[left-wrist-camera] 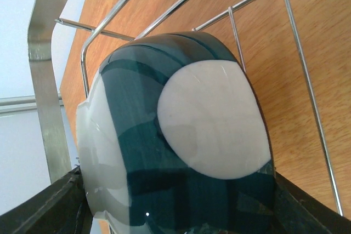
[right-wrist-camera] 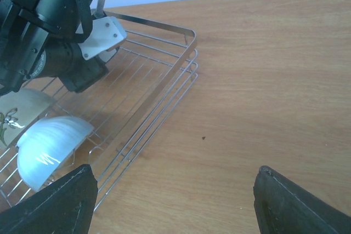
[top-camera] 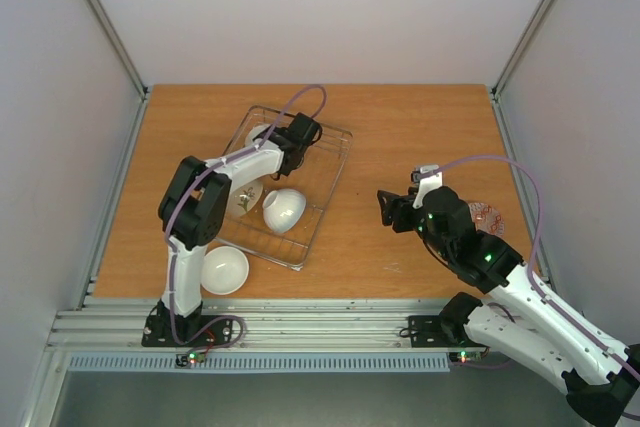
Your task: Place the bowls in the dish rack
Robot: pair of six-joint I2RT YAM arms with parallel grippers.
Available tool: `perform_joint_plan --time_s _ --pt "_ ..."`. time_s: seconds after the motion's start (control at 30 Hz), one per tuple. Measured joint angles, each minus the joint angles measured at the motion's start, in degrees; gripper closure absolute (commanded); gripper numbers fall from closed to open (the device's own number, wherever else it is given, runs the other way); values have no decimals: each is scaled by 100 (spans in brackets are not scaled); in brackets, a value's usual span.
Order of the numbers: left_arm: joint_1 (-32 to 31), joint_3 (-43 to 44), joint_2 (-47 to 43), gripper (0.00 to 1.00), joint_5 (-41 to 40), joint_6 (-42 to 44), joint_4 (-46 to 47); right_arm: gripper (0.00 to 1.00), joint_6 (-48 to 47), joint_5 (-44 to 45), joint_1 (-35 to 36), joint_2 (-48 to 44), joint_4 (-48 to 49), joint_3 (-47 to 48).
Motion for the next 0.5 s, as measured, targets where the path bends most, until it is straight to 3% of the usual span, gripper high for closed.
perform_joint_plan --time_s 0.07,0.33,0.5 --pt "-9 55 48 95 -22 -22 -13 22 2 11 0 0 -28 0" --pt "-11 214 125 34 55 -138 -155 22 17 59 0 -46 -59 0" --pt "-11 229 125 23 114 -190 -192 22 44 114 0 -52 -76 0"
